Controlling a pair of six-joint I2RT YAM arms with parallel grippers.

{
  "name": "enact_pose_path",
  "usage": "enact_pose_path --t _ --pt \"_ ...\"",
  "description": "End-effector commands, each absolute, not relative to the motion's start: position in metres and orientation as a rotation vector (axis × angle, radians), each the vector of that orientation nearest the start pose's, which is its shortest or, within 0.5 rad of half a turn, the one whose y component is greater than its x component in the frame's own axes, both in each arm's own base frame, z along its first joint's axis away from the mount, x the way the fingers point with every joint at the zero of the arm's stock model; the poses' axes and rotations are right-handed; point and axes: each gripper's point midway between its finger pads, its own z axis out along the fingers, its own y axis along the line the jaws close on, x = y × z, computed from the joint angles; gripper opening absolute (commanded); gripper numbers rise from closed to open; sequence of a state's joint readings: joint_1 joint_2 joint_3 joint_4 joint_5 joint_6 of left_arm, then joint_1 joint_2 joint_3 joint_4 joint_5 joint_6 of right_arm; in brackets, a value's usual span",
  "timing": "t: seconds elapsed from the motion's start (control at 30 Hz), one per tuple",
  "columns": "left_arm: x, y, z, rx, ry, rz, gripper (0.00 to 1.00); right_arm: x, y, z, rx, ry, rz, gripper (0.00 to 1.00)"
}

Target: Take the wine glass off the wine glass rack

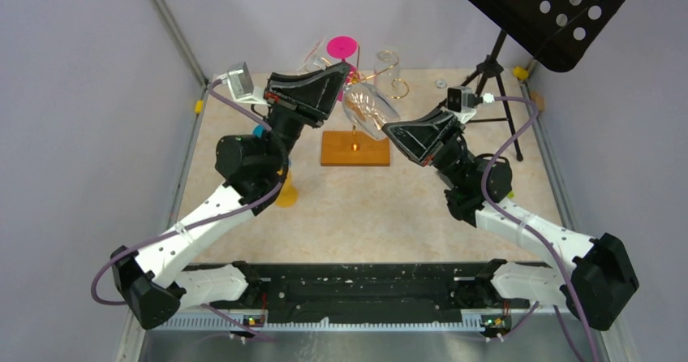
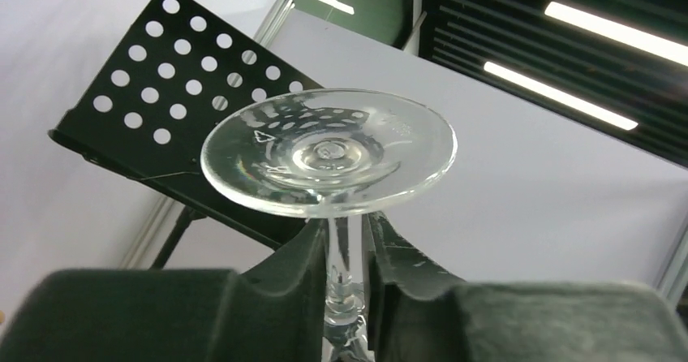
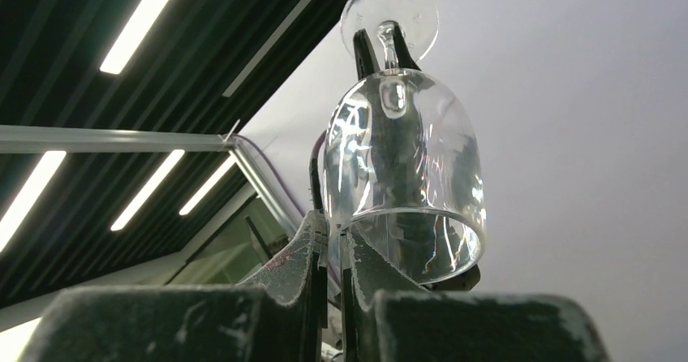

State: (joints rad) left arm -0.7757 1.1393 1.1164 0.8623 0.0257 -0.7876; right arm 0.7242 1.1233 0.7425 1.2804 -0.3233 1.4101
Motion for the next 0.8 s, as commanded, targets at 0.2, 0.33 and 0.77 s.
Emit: enact_pose_path --t 0.2,0.33,0.77 --pt "0.203 -0.255 0.569 0.069 0.832 -1.473 0.73 0.162 0.259 0.527 -0.080 0.794 2.054 0.00" --pt "0.201 -0.250 0.558 0.076 0.899 -1.429 0.80 0.167 0.263 0.525 -0.079 0.823 2.025 0.00" --pt "0.180 -0.207 0.511 0.218 1.138 -1.093 0.84 0.176 0.277 0.513 -0.135 0.966 1.891 0.00"
